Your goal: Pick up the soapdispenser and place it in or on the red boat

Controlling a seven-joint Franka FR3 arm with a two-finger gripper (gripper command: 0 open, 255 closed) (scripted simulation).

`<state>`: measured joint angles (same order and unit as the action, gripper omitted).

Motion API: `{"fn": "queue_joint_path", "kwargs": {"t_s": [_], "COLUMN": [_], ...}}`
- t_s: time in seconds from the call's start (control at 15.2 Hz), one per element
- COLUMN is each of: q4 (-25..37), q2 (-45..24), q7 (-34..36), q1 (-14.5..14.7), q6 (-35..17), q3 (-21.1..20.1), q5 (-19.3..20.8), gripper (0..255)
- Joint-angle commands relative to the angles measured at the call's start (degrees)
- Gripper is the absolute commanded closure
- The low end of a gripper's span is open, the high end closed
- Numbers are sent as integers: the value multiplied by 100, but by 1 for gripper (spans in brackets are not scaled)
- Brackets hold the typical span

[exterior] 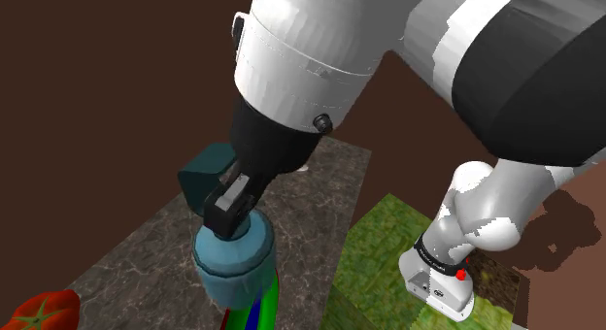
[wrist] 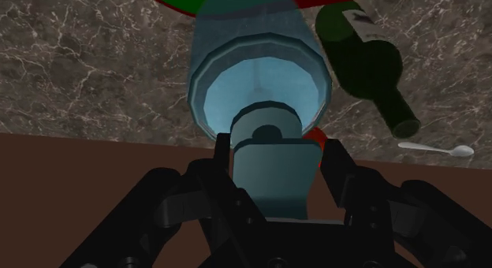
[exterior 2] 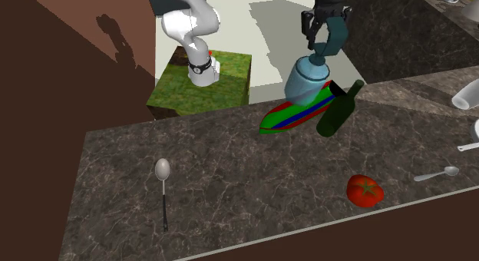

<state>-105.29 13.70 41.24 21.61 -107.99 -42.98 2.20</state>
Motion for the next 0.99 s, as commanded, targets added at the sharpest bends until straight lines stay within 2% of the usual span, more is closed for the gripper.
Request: {"fn": "queue_joint_path", "kwargs": {"t_s": [0.0, 0.26, 0.92], "q4": [172, 568, -304], "q2": [-37, -243, -103], "q7": [292, 886, 947], "q1": [70, 176, 222], "q6": [164, 475, -297], "q3": [-210, -678, -659], "q5": [53, 253, 168], "gripper": [255, 255, 255]}}
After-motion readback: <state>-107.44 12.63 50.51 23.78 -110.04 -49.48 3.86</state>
